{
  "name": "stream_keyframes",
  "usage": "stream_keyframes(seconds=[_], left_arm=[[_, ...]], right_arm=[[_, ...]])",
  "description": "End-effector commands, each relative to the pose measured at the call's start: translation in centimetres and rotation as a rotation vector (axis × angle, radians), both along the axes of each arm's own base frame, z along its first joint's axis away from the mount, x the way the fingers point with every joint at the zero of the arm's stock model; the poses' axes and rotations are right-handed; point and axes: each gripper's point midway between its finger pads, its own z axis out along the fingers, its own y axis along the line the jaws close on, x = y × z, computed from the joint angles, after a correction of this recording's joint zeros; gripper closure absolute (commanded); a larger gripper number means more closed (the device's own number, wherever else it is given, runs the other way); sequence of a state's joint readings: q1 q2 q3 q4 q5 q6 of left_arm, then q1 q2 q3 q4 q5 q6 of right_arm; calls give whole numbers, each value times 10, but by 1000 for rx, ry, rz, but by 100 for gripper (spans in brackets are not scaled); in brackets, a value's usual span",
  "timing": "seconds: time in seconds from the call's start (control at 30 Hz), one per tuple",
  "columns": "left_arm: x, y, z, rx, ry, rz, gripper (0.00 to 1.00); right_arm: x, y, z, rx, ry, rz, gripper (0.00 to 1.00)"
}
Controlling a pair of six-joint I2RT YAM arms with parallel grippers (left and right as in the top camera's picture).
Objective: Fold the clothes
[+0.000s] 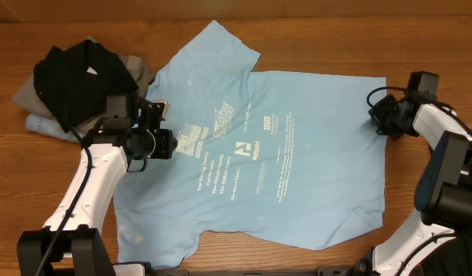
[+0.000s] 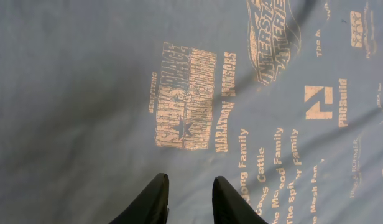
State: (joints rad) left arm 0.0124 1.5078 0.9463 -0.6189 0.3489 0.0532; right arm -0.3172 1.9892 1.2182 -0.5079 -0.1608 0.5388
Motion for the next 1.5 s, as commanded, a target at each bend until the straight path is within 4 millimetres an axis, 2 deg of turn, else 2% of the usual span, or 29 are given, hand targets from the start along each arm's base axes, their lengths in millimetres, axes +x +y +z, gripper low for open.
stream_keyframes(seconds=[0.0, 0.13, 0.23, 0.33, 0.47, 0.53, 0.6, 0.7, 0.8, 0.9, 1.07, 1.27, 1.37, 1.47], left_arm=[[14, -9, 11, -29, -65, -37, 70], [30, -20, 21, -49, -153, -69, 63], [44, -20, 23, -13, -208, -68, 59], [58, -19, 18, -2, -245, -63, 58], [76, -19, -4, -1, -253, -62, 64], [87, -18, -21, 10, -261, -56, 69], [100, -15, -36, 25, -282, -47, 77], [120, -13, -53, 41, -335, -34, 85], [133, -3, -67, 83, -362, 9, 93], [135, 18, -86, 178, -339, 83, 96], [126, 68, -112, 352, -258, 207, 96], [122, 110, -112, 349, -222, 321, 96], [126, 104, -106, 243, -222, 296, 90], [130, 92, -95, 181, -242, 247, 84]], right_arm=[[-31, -28, -32, -79, 143, -32, 96], [-7, -7, -3, 24, 34, 102, 90], [9, 3, 34, 73, -54, 144, 82], [19, 13, 82, 108, -159, 180, 75], [14, 39, 142, 199, -277, 242, 72], [3, 56, 162, 248, -296, 272, 73], [-11, 70, 173, 271, -275, 291, 75], [-28, 94, 180, 280, -237, 358, 76], [-40, 113, 178, 292, -186, 400, 76], [-44, 128, 175, 294, -159, 434, 77], [-47, 150, 174, 289, -145, 494, 79], [-50, 170, 171, 262, -127, 550, 79], [-51, 168, 167, 226, -105, 550, 79], [-52, 154, 160, 163, -64, 483, 79]])
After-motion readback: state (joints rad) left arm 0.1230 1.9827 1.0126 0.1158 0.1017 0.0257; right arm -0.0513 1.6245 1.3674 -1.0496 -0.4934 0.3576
